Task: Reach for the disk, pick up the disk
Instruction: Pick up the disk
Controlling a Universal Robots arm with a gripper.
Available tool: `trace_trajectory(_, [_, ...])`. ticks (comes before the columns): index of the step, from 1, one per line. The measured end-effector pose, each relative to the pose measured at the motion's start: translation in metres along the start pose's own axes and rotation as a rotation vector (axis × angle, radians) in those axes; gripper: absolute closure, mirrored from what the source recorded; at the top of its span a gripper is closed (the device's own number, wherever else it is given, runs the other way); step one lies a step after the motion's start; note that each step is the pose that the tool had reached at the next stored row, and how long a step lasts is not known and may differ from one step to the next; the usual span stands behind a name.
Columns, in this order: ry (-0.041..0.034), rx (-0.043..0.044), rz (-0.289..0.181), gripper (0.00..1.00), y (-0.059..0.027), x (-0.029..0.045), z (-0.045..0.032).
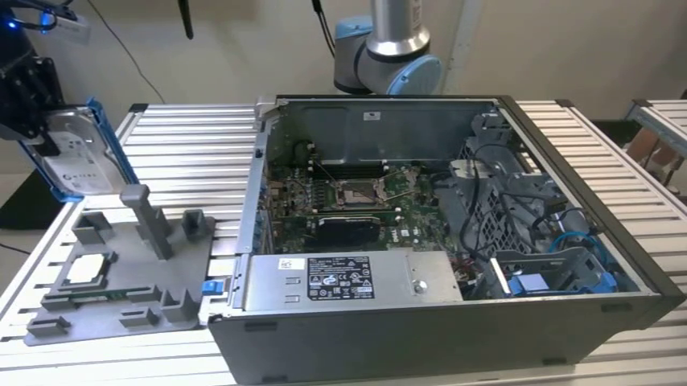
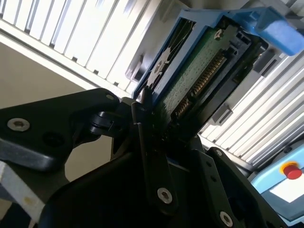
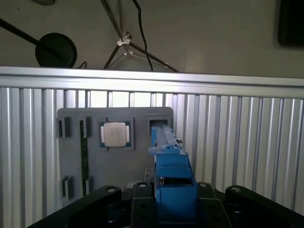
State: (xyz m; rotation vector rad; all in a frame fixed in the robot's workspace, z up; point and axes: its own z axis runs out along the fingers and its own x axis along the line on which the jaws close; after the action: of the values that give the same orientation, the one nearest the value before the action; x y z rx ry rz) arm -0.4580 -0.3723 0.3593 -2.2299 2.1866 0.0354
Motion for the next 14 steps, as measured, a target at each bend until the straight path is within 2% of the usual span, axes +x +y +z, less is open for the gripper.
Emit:
trace_trajectory(7, [0.0001,-0.0001,0.000,1.00,0.0000,-0.0002,-0.0084])
trace_trajectory(14, [0.0001,-0.0002,0.000,1.00,0.0001,-0.0006,-0.0216])
